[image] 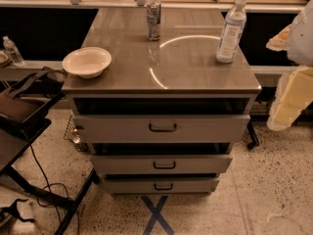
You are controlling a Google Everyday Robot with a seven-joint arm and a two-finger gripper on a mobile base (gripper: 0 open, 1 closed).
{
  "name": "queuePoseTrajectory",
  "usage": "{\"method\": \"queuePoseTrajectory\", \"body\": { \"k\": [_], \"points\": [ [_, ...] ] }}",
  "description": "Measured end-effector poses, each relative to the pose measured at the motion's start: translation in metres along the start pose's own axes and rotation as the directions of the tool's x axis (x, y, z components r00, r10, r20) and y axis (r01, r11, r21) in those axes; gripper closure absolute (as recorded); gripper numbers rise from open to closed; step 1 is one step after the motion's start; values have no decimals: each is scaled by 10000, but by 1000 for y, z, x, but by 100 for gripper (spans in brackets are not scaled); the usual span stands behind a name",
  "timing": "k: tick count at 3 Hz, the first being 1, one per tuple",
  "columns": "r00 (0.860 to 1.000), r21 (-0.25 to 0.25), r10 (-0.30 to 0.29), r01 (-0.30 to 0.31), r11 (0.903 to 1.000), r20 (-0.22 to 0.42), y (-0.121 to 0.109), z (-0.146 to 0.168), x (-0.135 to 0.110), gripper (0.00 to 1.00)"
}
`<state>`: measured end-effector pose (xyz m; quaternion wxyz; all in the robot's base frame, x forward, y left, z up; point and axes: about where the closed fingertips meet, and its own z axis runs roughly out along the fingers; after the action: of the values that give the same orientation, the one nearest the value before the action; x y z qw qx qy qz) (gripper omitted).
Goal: Move redbull can near paper bowl
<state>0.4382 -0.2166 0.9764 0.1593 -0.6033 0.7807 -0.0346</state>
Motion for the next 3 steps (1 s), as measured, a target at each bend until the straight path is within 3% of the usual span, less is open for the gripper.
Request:
{"method": "queuePoseTrajectory", "body": {
  "k": [1,2,3],
  "points": [
    [10000,76,50,-50,10000,41,-1,0,-1,0],
    [9895,1319,1110,-1226,9836,924,-14,4,-13,0],
    [9478,1776,2595,-2919,9398,1851,-23,24,-15,0]
  ]
}}
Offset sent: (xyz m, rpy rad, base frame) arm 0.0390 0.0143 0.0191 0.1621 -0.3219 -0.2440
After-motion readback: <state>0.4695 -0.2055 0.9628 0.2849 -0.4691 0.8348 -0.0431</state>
